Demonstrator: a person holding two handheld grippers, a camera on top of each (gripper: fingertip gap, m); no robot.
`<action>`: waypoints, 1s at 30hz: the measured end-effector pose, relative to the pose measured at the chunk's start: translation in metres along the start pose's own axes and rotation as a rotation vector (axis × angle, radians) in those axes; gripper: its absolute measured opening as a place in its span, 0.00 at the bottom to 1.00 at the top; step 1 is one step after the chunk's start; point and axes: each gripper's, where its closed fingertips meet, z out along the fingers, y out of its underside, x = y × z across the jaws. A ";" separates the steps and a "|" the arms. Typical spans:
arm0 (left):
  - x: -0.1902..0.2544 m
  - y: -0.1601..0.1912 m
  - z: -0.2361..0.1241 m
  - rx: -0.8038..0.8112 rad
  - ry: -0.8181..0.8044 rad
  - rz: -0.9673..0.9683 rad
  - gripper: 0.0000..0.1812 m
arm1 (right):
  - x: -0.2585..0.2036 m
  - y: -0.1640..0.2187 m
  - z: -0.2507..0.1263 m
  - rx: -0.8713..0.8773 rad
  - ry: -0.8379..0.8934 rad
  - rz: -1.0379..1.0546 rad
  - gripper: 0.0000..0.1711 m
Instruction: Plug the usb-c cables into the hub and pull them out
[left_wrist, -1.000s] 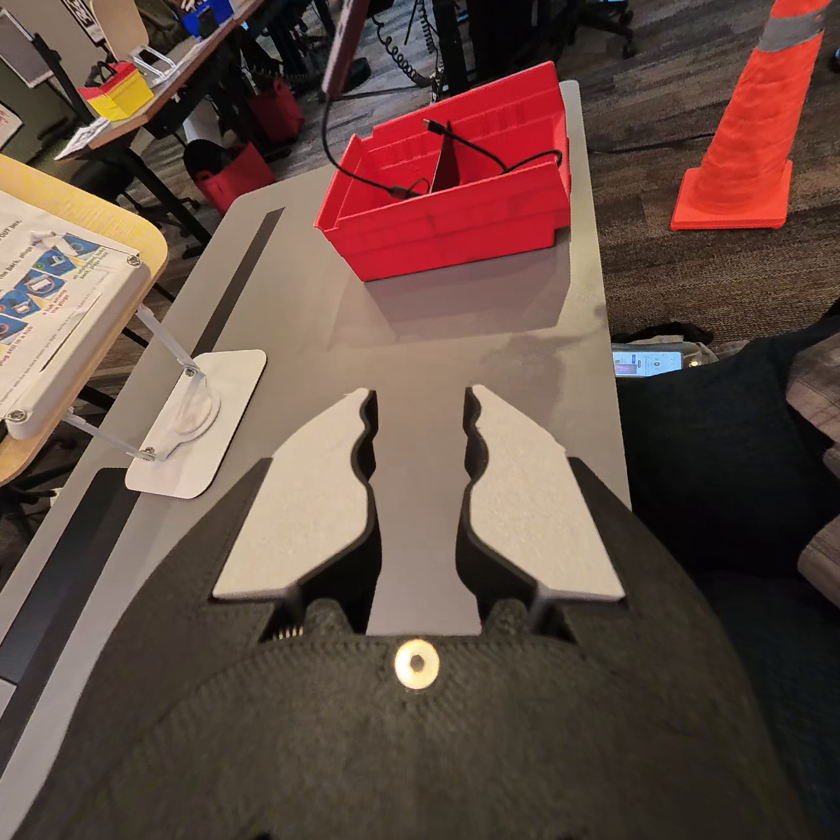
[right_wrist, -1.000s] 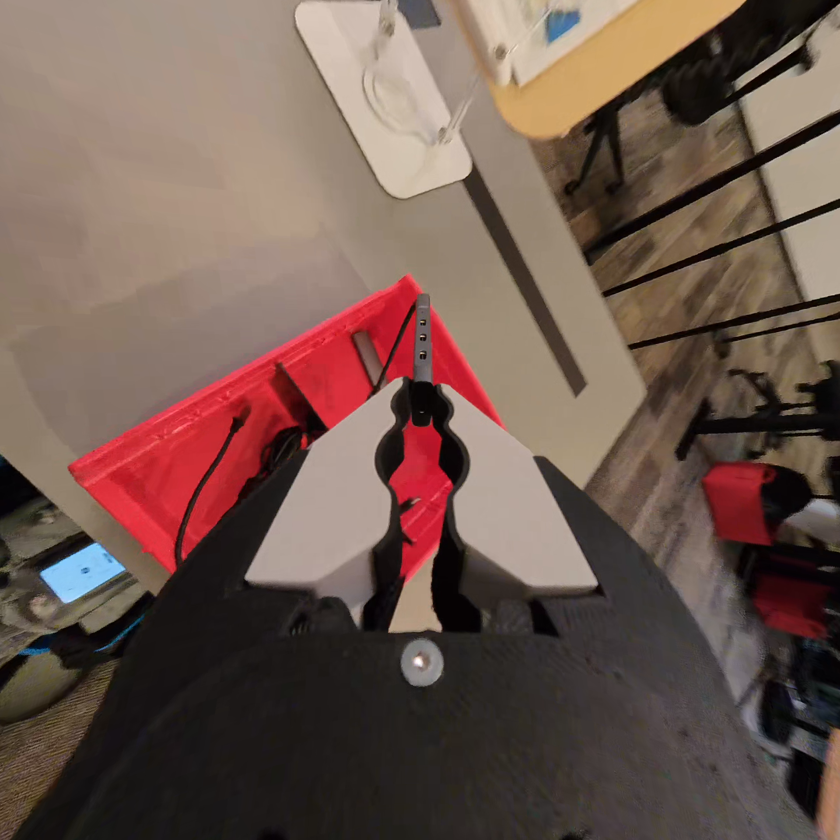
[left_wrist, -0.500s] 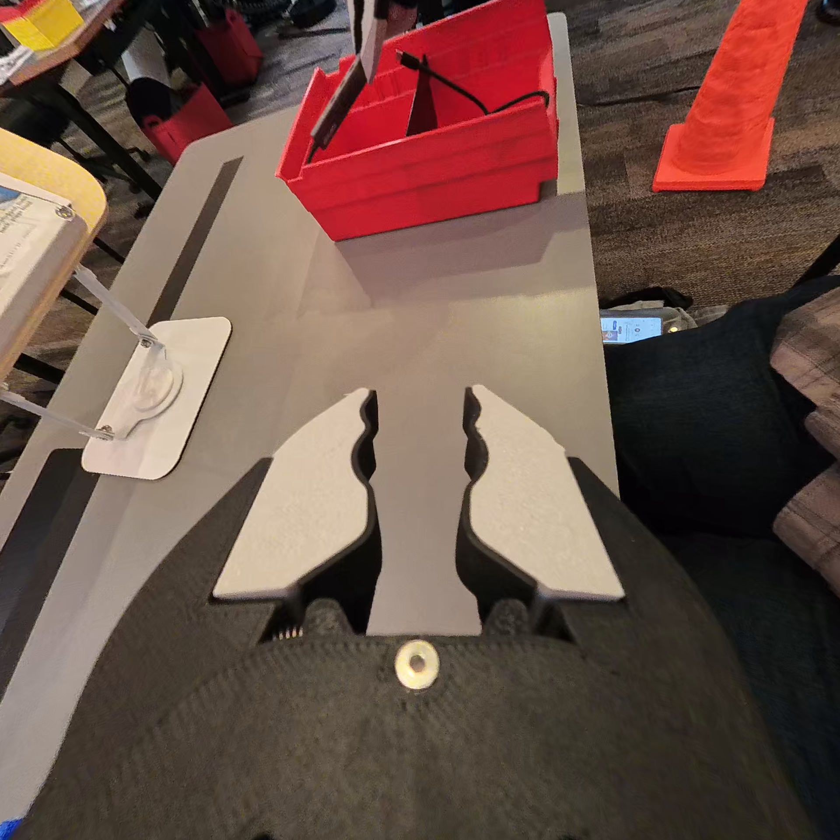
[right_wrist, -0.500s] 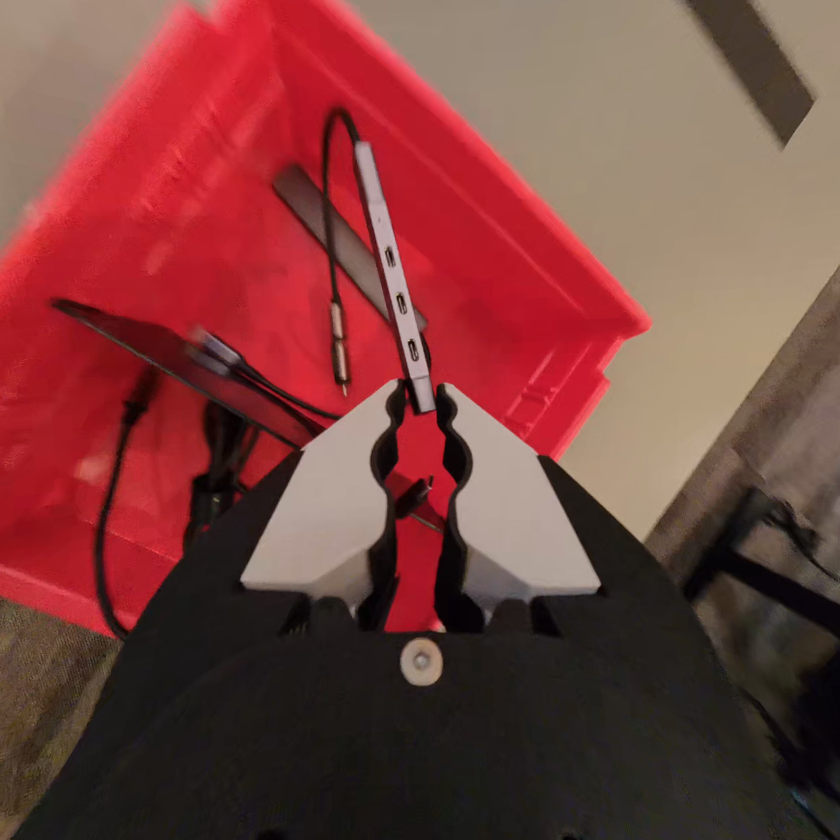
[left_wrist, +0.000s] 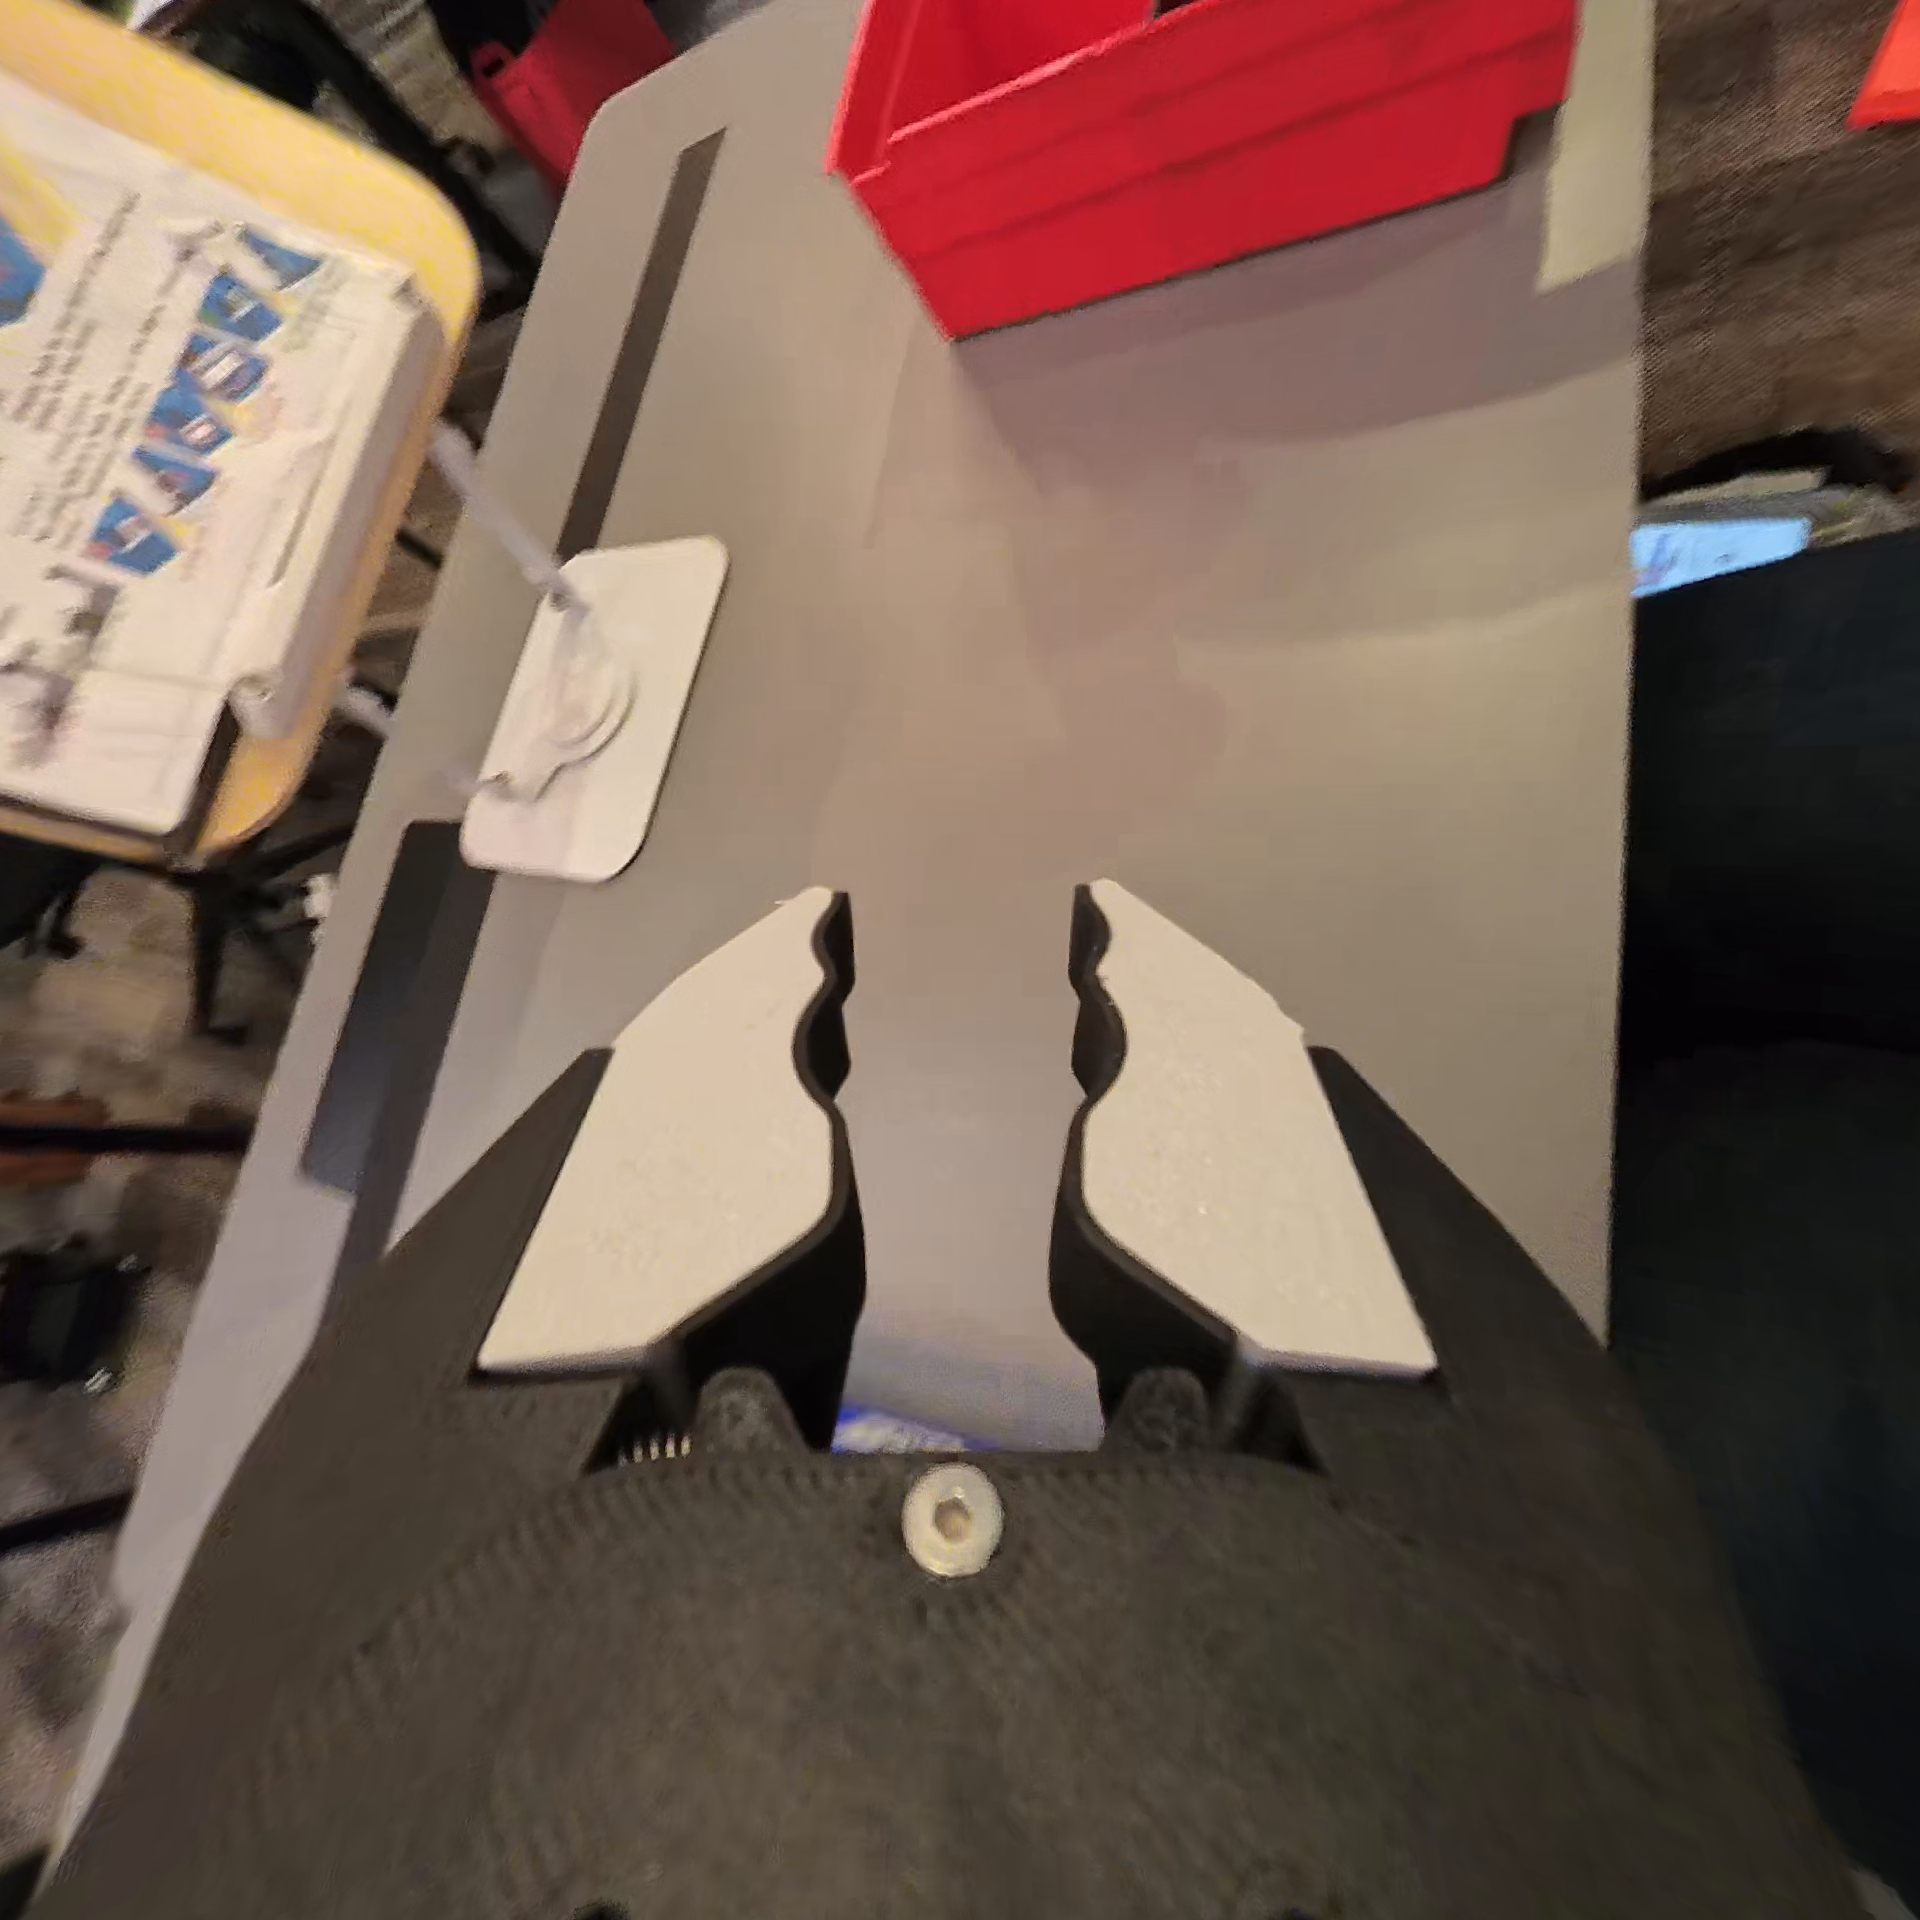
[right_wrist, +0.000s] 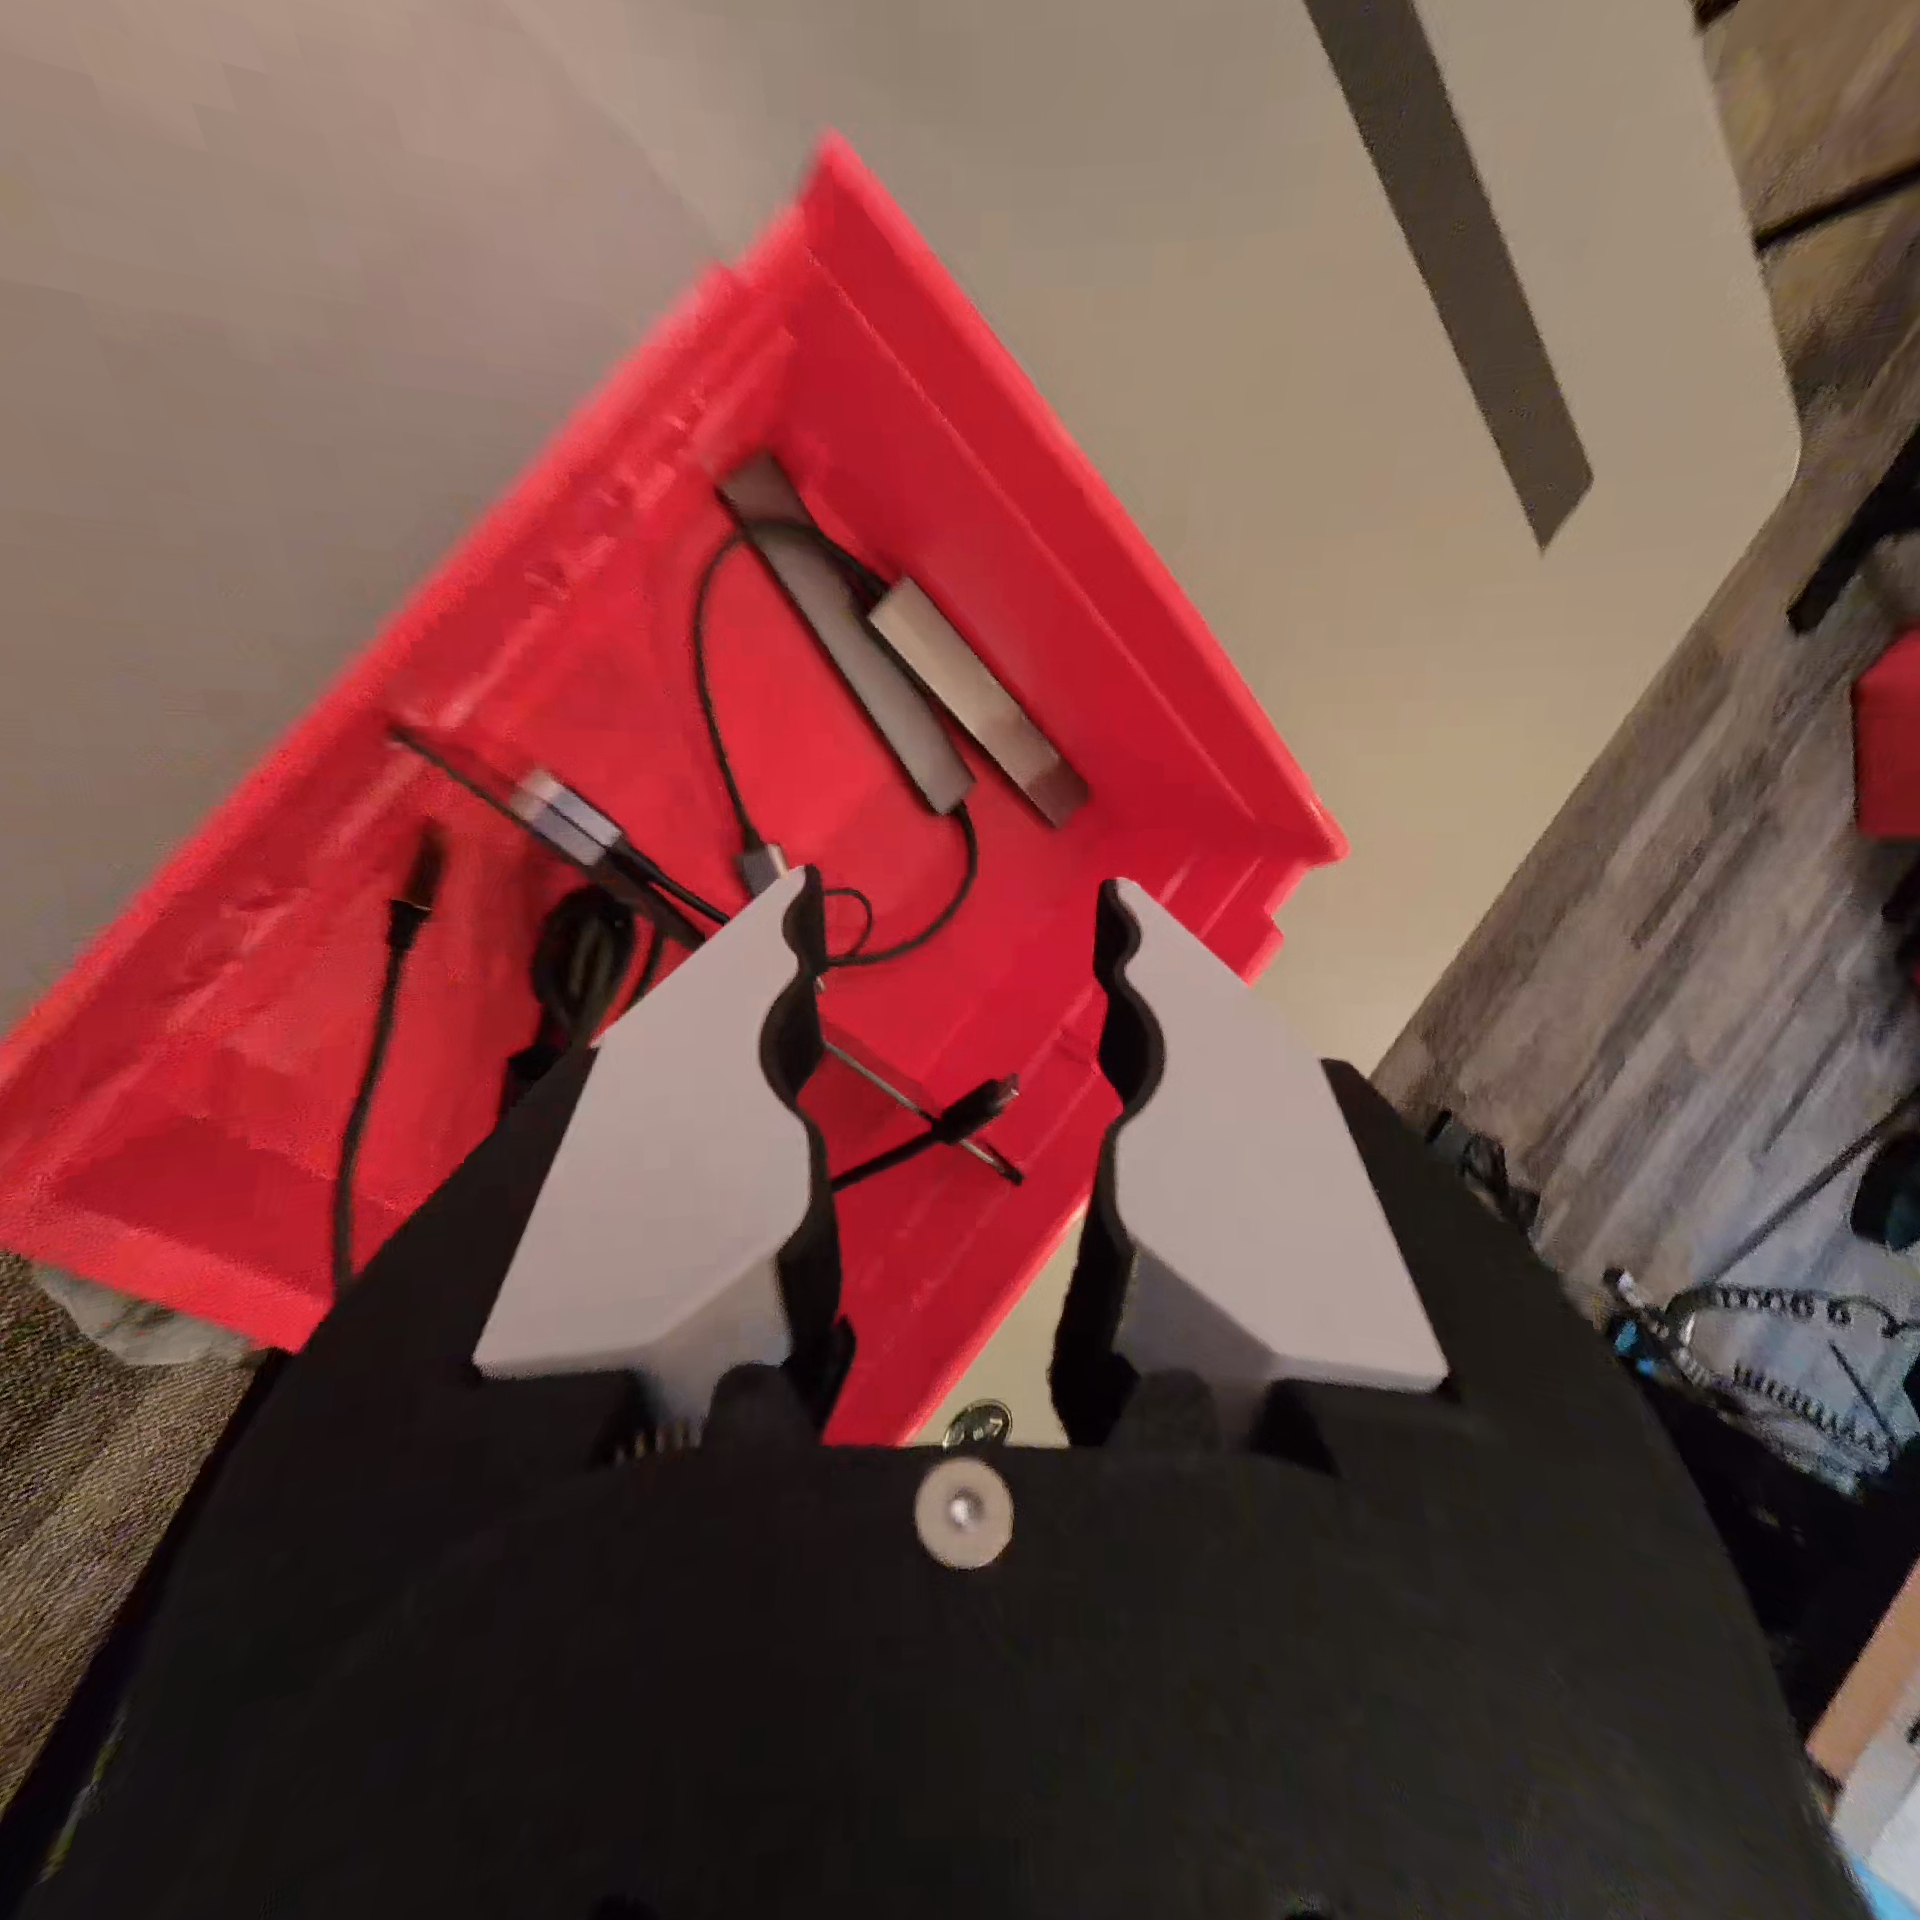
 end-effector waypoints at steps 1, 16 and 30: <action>-0.009 0.009 -0.010 -0.040 -0.031 0.001 0.22 | -0.007 -0.006 -0.006 0.023 -0.001 -0.022 0.28; -0.001 0.235 -0.092 -0.889 0.089 -0.372 0.21 | -0.105 -0.079 -0.063 0.298 -0.043 -0.180 0.19; 0.022 0.302 -0.065 -1.042 0.186 -0.500 0.11 | -0.132 -0.081 -0.059 0.320 -0.092 -0.209 0.17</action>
